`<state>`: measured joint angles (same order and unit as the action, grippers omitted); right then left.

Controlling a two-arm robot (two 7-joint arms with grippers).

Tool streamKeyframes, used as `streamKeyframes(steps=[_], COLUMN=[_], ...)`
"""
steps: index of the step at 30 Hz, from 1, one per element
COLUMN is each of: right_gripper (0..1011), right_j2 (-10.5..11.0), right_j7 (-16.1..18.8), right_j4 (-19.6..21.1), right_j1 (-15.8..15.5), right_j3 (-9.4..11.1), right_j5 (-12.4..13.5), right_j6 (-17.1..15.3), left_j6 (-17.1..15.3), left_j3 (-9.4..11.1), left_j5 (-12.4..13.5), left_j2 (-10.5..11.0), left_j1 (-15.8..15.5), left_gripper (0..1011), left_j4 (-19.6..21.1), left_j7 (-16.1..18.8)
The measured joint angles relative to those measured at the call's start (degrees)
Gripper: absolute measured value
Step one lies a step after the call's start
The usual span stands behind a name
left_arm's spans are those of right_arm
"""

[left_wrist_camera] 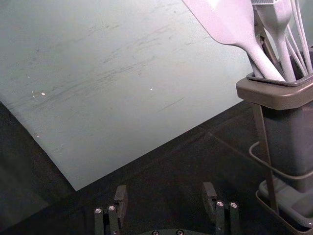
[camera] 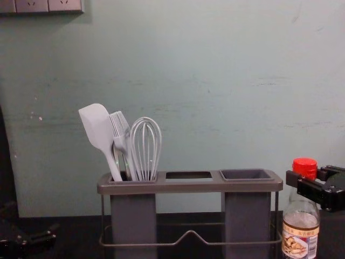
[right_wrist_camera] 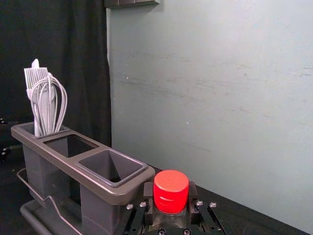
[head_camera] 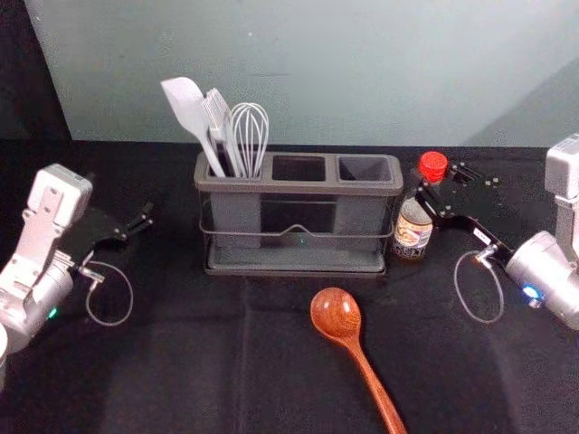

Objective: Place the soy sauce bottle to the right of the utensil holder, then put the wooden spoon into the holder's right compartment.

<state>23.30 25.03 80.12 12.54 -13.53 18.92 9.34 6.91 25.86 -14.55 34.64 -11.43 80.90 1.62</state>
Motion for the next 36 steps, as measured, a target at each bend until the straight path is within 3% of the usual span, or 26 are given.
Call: streamKeyframes(steps=[5, 10, 13, 25, 36], right_gripper=[394, 512, 658, 980, 1002], right_j2=[-0.24, -0.53, -0.55, 0.92, 3.25], right_j7=[0.05, -0.02, -0.07, -0.50, -1.07], right_j4=[-0.36, -0.30, 0.80, 6.68, 14.62], right_j1=[0.17, 0.21, 0.18, -0.99, -5.91], right_j3=[0.04, 0.36, 0.93, 2.09, 3.02], right_j5=[-0.07, -0.04, 0.35, 0.86, 2.28], right_j6=[0.42, 0.60, 0.55, -1.01, -4.55], left_j6=[0.00, 0.00, 0.00, 0.00, 0.00], left_j3=[0.00, 0.00, 0.00, 0.00, 0.00], left_j5=[0.00, 0.00, 0.00, 0.00, 0.00], left_j2=[0.00, 0.00, 0.00, 0.00, 0.00], left_j1=[0.00, 0.00, 0.00, 0.00, 0.00], left_gripper=[1005, 1005, 1005, 1005, 1005], left_j4=[0.00, 0.00, 0.00, 0.00, 0.00], left_j7=[0.00, 0.00, 0.00, 0.00, 0.00])
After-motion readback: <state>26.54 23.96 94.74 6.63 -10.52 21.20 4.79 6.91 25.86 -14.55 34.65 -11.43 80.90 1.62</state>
